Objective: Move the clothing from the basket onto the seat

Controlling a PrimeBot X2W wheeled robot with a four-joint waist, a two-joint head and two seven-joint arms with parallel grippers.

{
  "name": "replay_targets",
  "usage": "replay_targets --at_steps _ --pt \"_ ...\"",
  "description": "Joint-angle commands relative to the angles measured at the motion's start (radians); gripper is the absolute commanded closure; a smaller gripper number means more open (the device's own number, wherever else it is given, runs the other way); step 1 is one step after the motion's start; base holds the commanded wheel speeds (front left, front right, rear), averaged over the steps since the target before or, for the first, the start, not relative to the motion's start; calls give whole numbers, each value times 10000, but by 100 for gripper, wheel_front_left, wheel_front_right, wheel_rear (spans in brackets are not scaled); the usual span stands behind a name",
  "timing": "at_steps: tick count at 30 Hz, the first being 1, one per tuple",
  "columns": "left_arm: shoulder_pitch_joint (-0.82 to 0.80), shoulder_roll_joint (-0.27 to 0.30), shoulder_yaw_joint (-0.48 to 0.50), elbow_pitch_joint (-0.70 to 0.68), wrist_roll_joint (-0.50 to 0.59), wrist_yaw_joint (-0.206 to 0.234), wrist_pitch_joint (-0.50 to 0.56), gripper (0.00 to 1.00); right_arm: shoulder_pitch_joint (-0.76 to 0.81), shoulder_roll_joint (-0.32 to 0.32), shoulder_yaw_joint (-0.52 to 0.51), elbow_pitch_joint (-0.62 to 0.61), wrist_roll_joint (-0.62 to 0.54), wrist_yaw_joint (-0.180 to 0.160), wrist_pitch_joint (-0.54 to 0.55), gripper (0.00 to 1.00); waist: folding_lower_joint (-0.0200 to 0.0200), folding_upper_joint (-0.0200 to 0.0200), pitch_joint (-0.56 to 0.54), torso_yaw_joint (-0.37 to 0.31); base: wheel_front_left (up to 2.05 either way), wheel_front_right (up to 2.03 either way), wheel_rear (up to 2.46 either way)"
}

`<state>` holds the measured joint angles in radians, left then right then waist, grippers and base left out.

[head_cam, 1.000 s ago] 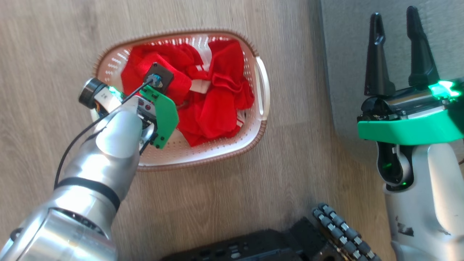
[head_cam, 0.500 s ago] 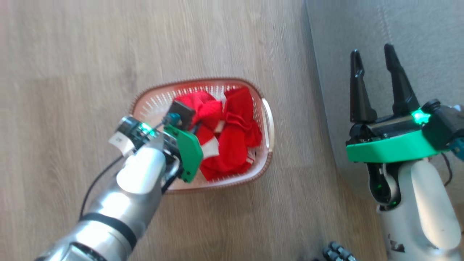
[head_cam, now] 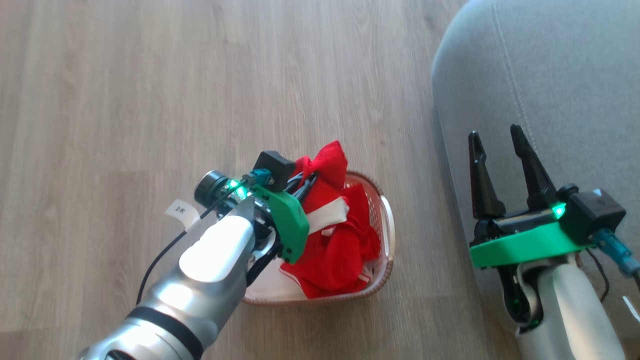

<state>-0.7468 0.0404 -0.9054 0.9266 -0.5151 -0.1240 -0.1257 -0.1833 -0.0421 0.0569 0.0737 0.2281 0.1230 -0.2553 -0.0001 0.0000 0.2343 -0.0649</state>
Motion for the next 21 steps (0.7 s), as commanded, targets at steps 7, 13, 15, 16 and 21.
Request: replay_targets --at_steps 7,13,15,16,21 --pt "-616 117 456 -1374 -359 207 -136 100 465 -119 383 -166 25 77 -65 0 1 0 -1153 427 0 0 0" --pt "-943 454 809 -2682 -633 388 214 100 778 -113 693 -69 175 77 -65 0 1 0 -1534 542 0 0 0" --pt "-1020 644 861 -3159 -656 467 434 100 823 -112 784 -30 210 77 -65 0 1 0 -1651 522 0 0 0" --pt "-1049 728 901 -3423 -685 517 548 100 843 -112 825 -11 221 77 -65 0 1 0 -1689 512 0 0 0" --pt "-1157 1121 1042 -4696 -766 805 1136 100 938 -118 1044 65 278 77 -65 0 1 0 -1834 493 0 0 0"
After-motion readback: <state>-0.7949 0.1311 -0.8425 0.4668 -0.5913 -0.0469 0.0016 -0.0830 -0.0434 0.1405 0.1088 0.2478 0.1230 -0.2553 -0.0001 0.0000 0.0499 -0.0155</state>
